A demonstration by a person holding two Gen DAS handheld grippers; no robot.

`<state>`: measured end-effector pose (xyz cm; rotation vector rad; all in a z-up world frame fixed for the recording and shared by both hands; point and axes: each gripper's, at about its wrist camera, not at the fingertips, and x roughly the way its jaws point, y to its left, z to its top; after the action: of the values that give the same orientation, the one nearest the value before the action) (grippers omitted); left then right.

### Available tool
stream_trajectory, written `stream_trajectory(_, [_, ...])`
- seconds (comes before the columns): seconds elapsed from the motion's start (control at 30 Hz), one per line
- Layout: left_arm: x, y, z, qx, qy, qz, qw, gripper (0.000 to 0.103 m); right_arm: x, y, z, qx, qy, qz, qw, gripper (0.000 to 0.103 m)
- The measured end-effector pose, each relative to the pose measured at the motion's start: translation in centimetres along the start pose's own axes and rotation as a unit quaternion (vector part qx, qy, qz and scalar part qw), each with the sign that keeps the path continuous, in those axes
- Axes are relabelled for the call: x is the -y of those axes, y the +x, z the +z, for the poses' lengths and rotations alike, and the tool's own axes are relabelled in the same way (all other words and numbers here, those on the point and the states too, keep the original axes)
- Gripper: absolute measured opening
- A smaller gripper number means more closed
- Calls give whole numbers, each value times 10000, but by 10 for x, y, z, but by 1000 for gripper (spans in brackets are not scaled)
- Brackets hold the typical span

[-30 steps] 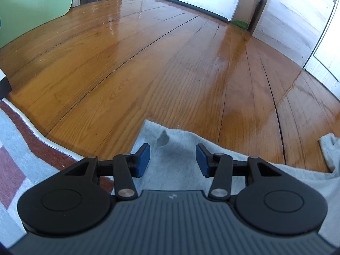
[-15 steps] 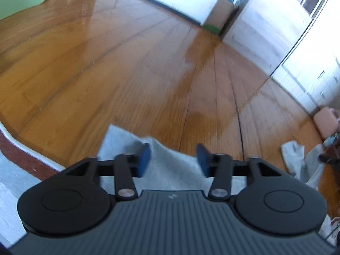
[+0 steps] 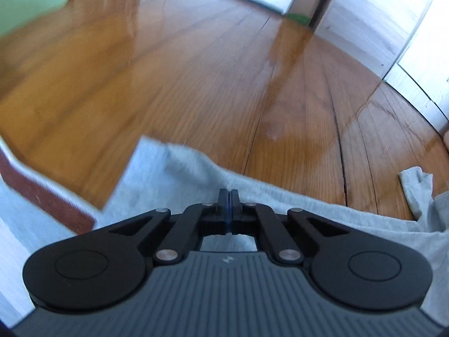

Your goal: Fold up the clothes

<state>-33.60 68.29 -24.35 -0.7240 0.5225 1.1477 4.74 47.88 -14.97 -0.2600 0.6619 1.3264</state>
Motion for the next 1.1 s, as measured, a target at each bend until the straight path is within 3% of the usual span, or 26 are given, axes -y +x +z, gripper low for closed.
stream_trajectory(0.07, [10,-14,0,388,696,135,9967,0,-1,4,6,12,-56,-56,10000,1])
stream_trajectory(0.13, [18,-24,1,620,1081,369,9915,0,-2,8,12,33,-113,-108,9999,1])
stream_trajectory(0.3, [-2,-35,9,963,700,459,9918,0,-21,24,41,66,-338,-141,9993,1])
stream_trajectory(0.43, [-26,-18,10,681,393,682,9946,0,-44,61,45,-148,-878,-458,9950,1])
stream_trajectory(0.53, [-50,-15,15,511,-139,361,9979,1,-53,99,33,-486,-1298,-898,9863,1])
stream_trajectory(0.6, [-61,-16,16,451,-177,166,9987,2,-47,115,27,-781,-1124,-888,9866,1])
stream_trajectory(0.67, [-71,-17,16,392,-203,-26,9990,4,-38,119,26,-993,-753,-575,9905,4])
stream_trajectory(0.7, [-73,-18,15,354,-149,-61,9992,6,-33,117,27,-1068,-528,-479,9917,7])
stream_trajectory(0.73, [-76,-18,15,302,-108,-145,9994,9,-29,115,29,-1134,-304,-391,9923,19])
stream_trajectory(0.77, [-78,-18,15,249,-69,-233,9994,16,-24,109,30,-1156,-107,-337,9927,35])
stream_trajectory(0.83, [-77,-15,14,170,3,-395,9991,33,-15,93,30,-1095,159,-256,9935,45])
stream_trajectory(0.97, [-64,-4,10,-45,385,-505,9980,39,2,65,25,-1126,425,0,9927,45])
stream_trajectory(1.03, [-48,8,8,-262,851,-224,9958,42,11,54,18,-1216,539,53,9911,46])
stream_trajectory(1.1, [-33,15,2,-248,1324,287,9905,46,19,45,8,-1317,627,43,9893,46])
